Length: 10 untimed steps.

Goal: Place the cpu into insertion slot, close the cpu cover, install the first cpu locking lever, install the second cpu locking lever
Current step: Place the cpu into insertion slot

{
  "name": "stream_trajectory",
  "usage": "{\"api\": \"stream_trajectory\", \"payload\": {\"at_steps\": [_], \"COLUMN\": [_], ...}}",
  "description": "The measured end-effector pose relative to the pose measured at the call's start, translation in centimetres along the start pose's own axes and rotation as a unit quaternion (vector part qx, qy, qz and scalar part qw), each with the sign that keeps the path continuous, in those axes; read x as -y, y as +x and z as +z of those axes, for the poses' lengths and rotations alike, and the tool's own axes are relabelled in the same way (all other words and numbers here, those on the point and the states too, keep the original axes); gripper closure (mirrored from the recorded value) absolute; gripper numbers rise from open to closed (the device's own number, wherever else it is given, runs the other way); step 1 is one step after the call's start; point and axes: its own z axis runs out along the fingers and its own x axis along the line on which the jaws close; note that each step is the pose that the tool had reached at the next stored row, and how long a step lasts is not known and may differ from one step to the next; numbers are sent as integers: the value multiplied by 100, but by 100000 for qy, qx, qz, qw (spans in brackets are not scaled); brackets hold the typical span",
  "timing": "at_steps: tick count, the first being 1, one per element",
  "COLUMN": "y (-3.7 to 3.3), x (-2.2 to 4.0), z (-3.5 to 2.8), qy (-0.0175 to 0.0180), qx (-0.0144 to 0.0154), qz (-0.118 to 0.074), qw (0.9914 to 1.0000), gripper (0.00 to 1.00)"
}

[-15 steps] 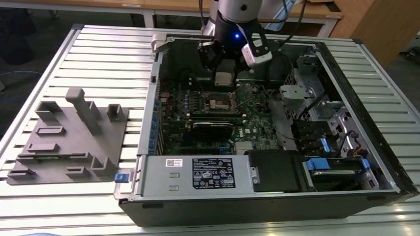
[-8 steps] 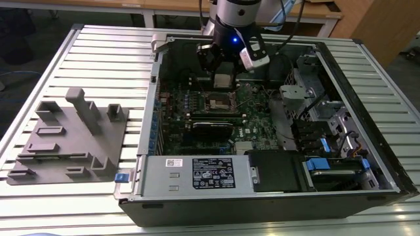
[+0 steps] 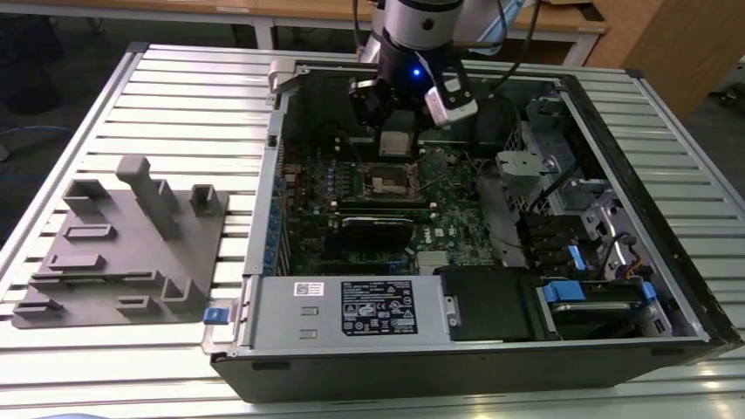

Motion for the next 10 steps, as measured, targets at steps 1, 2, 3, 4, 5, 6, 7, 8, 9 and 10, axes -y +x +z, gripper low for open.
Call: {"api": "stream_trajectory", "payload": {"at_steps": [1, 2, 3, 4, 5, 6, 7, 8, 9, 10], "y": [1, 2, 3, 5, 8, 14, 19, 22, 24, 25], "x": [3, 5, 6, 8, 11, 13, 15, 18, 20, 22], "z": [8, 17, 28, 40, 54, 69, 86, 103, 121, 139], "qy": [-176, -299, -387, -386, -387, -384, -386, -386, -390, -386], "qx": [89, 170, 250, 283, 297, 309, 314, 316, 315, 313], "qz": [-10, -20, -31, -39, -41, -37, -39, -38, -39, -45], "qw": [100000, 99999, 99999, 99999, 99999, 99999, 99999, 99999, 99999, 99999], "gripper": [46, 46, 46, 46, 46, 46, 46, 46, 46, 46]}}
